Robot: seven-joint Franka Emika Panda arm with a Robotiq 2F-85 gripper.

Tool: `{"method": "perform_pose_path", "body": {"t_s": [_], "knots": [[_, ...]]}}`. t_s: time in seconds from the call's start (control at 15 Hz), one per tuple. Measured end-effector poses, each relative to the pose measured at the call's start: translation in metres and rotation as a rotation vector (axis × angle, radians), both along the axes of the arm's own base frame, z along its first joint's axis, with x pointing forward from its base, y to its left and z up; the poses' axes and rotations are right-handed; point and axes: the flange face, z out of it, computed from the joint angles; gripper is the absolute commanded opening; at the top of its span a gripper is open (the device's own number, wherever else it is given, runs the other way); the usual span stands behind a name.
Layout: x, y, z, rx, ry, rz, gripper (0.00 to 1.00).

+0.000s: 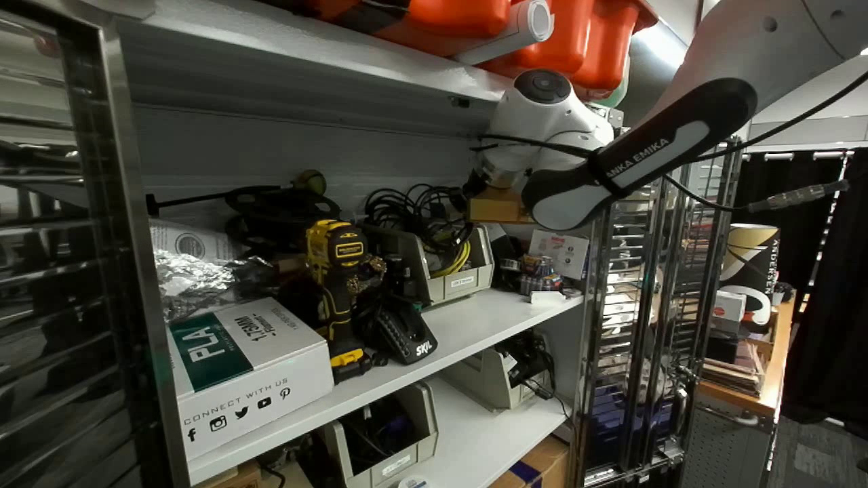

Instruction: Put the black cable in the box

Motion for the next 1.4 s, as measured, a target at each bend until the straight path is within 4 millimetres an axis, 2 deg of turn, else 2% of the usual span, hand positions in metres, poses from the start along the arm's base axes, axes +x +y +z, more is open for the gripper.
{"method": "perform_pose_path", "body": {"t_s": [0.27, 0.33, 0.4, 0.47, 0.87, 0.93, 1.07, 1.4], "knots": [[0.023, -0.003, -0.017, -0.055, 0.001, -0.012, 0.04], [0.028, -0.004, -0.022, -0.066, 0.002, -0.013, 0.38], [0.032, -0.004, -0.026, -0.07, 0.004, -0.014, 0.39], [0.035, -0.004, -0.029, -0.071, 0.006, -0.014, 0.45], [0.037, 0.01, -0.028, -0.074, 0.004, 0.016, 0.92], [0.034, 0.015, -0.025, -0.076, 0.004, 0.026, 0.98], [0.021, 0.025, -0.019, -0.067, 0.018, 0.048, 1.0], [-0.043, 0.039, -0.012, 0.003, 0.143, 0.106, 1.0]]}}
